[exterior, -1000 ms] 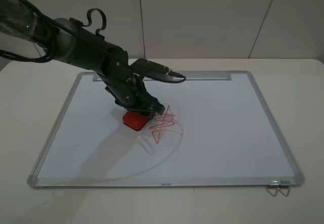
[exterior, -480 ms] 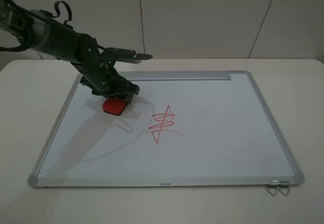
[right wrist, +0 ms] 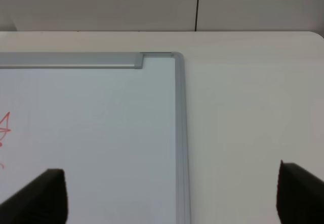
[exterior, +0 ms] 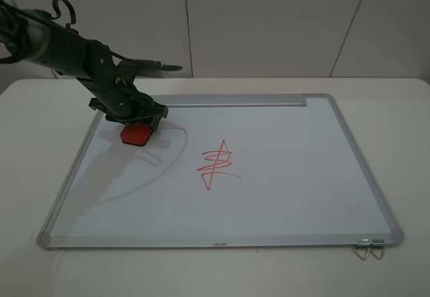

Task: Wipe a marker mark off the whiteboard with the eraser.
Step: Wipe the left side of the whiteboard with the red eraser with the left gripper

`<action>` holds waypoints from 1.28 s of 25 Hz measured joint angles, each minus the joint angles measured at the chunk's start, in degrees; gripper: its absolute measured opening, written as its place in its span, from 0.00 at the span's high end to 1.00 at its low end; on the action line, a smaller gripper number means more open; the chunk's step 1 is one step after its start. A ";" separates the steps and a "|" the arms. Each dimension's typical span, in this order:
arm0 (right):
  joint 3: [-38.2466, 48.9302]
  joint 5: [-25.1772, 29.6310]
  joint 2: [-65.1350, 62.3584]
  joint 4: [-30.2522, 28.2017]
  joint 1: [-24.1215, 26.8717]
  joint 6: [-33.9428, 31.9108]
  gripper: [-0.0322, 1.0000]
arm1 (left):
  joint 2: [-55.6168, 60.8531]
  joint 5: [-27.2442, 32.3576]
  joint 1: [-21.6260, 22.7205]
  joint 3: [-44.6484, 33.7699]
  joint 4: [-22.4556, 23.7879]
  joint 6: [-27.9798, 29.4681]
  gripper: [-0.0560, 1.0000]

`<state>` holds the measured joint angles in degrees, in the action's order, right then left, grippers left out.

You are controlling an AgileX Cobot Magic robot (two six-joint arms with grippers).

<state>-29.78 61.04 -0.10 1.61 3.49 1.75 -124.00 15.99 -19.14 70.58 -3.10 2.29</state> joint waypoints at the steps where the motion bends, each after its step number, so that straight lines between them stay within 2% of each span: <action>1: 0.00 0.00 0.00 0.00 0.00 0.00 0.28 | 0.00 0.00 -0.46 0.00 0.28 -0.32 0.41; 6: 0.00 0.00 0.00 0.00 0.00 0.00 0.28 | -0.10 0.13 -4.75 0.08 0.34 -2.29 0.41; 19: 0.00 0.00 0.00 0.00 0.00 0.00 0.28 | -0.17 0.89 -13.35 0.19 -0.49 -2.60 0.41; 26: 0.00 0.00 0.00 0.00 0.00 0.00 0.28 | 0.23 1.21 -13.96 0.26 -0.54 -2.60 0.41; 32: 0.00 0.00 0.00 0.00 0.00 0.00 0.28 | 3.77 6.62 -13.69 -0.84 -3.21 -1.67 0.41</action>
<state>-29.78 61.04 -0.10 1.61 3.49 1.75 -120.23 22.61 -32.83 69.74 -6.31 0.62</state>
